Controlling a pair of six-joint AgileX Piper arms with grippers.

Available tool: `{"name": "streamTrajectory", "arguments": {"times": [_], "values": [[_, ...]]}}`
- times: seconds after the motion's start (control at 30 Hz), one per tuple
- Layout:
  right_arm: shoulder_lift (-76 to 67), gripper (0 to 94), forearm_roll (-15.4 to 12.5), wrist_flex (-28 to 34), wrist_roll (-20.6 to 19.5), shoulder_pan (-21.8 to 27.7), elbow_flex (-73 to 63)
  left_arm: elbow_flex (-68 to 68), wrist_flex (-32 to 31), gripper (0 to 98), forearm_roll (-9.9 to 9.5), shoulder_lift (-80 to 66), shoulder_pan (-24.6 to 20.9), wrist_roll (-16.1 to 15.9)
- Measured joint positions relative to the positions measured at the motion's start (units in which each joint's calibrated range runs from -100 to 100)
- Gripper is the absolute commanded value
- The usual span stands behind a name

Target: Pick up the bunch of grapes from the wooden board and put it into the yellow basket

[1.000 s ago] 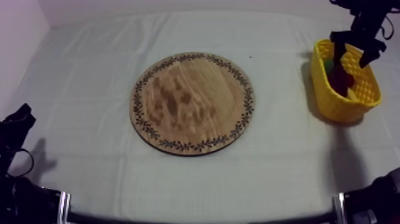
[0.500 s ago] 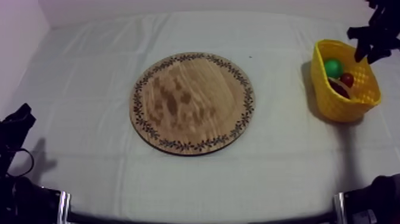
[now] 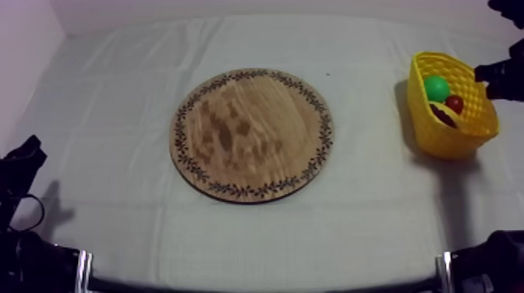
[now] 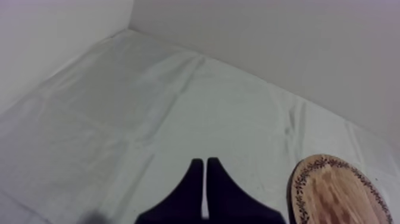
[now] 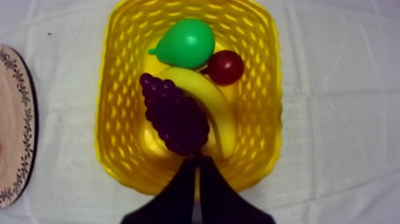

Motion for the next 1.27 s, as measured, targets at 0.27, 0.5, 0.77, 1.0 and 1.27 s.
{"name": "streamTrajectory", "arguments": {"times": [0.27,0.5,0.77,1.0,1.27], "values": [[-18.24,0.3,-2.67,-18.18,-4.3,-0.51,19.26,0.0,0.0,0.0,0.0,0.0,0.0,0.0],[-34.45,0.3,-9.39,-26.9,-2.66,-0.02,33.41,0.0,0.0,0.0,0.0,0.0,0.0,0.0],[-50.25,0.3,-14.3,-24.42,5.14,-2.39,43.64,0.0,0.0,0.0,0.0,0.0,0.0,0.0],[-60.94,0.2,-9.34,-24.33,3.54,-4.44,45.73,0.0,0.0,0.0,0.0,0.0,0.0,0.0],[-63.45,0.3,-8.18,-24.89,0.65,-3.2,46.36,0.0,0.0,0.0,0.0,0.0,0.0,0.0]]}}
